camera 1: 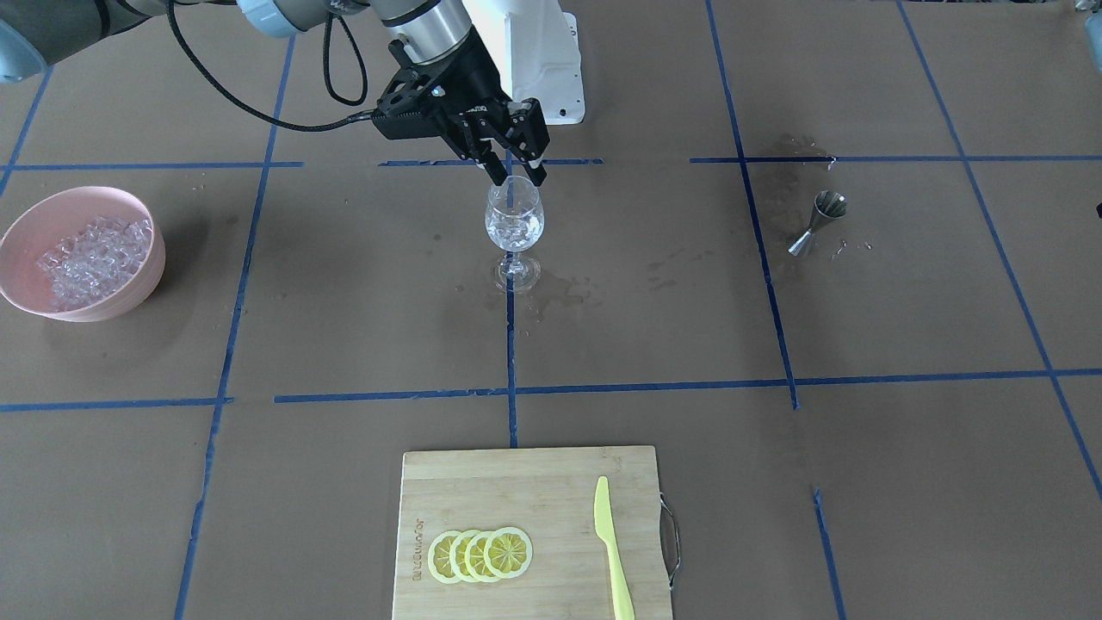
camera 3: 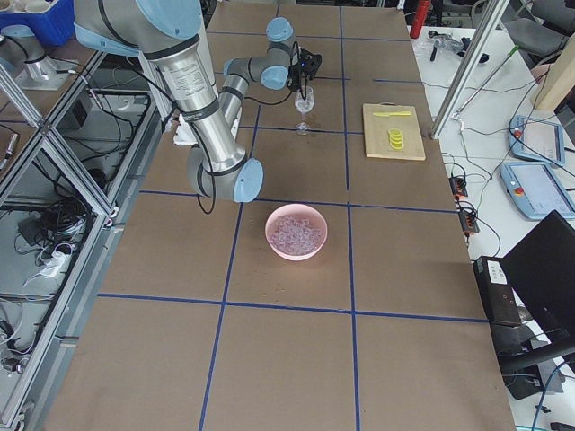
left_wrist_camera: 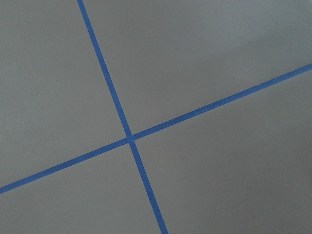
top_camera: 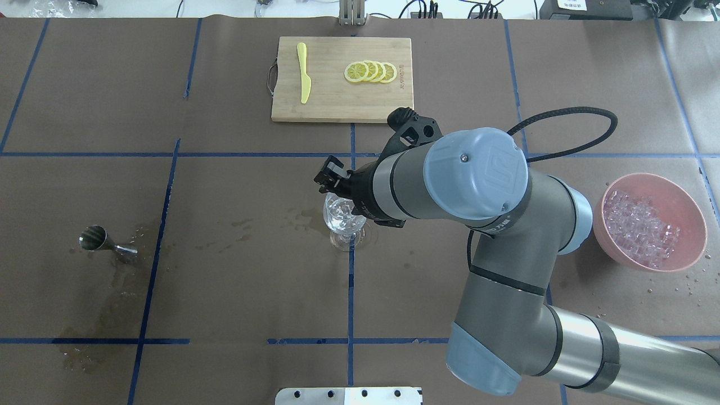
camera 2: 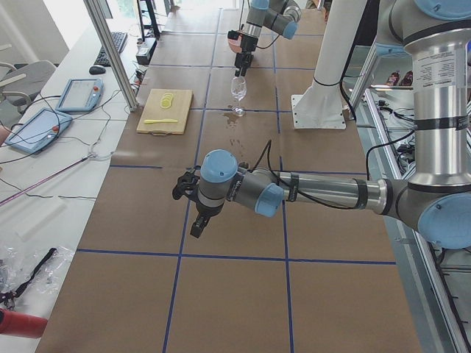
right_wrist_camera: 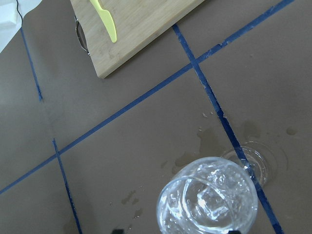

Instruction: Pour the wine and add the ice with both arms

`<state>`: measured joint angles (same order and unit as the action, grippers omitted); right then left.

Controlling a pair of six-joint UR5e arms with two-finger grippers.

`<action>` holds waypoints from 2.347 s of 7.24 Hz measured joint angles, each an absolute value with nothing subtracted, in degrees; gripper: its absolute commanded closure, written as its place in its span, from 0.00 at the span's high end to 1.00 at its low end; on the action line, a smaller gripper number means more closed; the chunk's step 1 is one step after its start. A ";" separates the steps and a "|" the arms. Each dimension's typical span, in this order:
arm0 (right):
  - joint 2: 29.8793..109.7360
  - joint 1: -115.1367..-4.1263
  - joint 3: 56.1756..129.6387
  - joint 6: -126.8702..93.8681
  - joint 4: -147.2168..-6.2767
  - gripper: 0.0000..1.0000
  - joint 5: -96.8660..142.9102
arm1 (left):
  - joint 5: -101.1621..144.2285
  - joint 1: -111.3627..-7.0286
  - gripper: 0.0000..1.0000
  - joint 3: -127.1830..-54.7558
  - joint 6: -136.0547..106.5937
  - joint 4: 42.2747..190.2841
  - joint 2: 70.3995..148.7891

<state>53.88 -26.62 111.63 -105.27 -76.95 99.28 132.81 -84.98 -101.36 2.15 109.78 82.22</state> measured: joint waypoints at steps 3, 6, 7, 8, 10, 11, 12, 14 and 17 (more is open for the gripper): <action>58.96 -32.73 115.76 -104.03 -76.93 1.00 107.68 | 132.78 -84.99 1.00 -101.42 2.05 109.71 82.25; 74.43 -47.92 120.93 -88.94 -76.37 1.00 124.59 | 132.72 -84.99 1.00 -101.43 2.04 109.69 82.33; 80.25 -54.25 120.83 -78.94 -76.31 1.00 129.99 | 132.71 -84.99 1.00 -101.45 2.10 109.69 82.34; 85.03 -60.88 119.28 -68.09 -76.37 1.00 135.02 | 132.72 -84.99 1.00 -101.51 2.16 109.70 82.35; 91.02 -72.84 112.78 -46.47 -76.92 1.00 141.02 | 132.71 -84.99 1.00 -101.53 2.19 109.71 82.35; 92.54 -77.00 109.46 -37.82 -77.12 1.00 141.78 | 132.71 -84.99 1.00 -101.47 2.22 109.70 82.35; 93.36 -80.44 106.03 -29.82 -77.51 1.00 141.99 | 132.71 -84.99 1.00 -101.40 2.28 109.69 82.33; 93.75 -85.29 101.31 -13.51 -82.61 1.00 140.29 | 132.71 -84.99 1.00 -101.46 2.38 109.69 82.28; 92.41 -88.21 100.11 5.34 -94.62 1.00 134.32 | 132.79 -85.16 1.00 -101.73 2.84 109.84 81.04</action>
<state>92.41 -88.21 100.11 5.34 -94.62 134.32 132.79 -85.16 -101.73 2.84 109.84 81.04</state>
